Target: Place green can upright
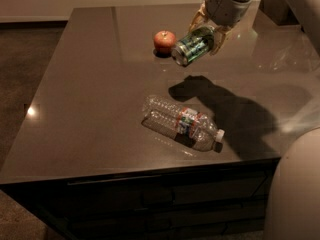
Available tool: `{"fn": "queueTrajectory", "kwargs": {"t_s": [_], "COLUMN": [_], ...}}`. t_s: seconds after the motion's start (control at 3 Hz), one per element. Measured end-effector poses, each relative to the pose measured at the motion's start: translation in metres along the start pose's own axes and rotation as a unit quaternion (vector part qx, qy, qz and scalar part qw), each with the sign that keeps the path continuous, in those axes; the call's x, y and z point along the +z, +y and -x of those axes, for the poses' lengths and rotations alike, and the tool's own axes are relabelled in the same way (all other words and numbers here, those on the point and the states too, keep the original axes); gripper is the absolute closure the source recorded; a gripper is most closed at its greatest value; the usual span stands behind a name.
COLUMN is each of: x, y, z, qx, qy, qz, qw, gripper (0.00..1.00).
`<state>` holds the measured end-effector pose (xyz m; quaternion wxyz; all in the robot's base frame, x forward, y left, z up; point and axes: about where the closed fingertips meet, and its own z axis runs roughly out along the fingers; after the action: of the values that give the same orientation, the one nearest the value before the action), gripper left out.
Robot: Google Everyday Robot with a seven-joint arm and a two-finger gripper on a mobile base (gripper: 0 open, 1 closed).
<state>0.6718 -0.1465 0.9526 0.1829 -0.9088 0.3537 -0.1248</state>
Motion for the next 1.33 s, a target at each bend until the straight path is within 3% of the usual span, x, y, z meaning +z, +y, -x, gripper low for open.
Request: {"fn": "queueTrajectory", "kwargs": {"t_s": [0.33,0.67,1.0,1.33], "x": [0.0,0.005,0.001,-0.001], "y": [0.0,-0.005,-0.019,-0.036], "z": [0.0,0.002,-0.001,-0.002], "qx": [0.0,-0.013,-0.063,-0.14], "qy": [0.0,-0.011,-0.003,0.002], "qz": [0.0,-0.022,-0.06,-0.096], "qw": [1.0,0.9996,0.9962,0.9855], "gripper": [1.0,1.0,1.0,1.0]}}
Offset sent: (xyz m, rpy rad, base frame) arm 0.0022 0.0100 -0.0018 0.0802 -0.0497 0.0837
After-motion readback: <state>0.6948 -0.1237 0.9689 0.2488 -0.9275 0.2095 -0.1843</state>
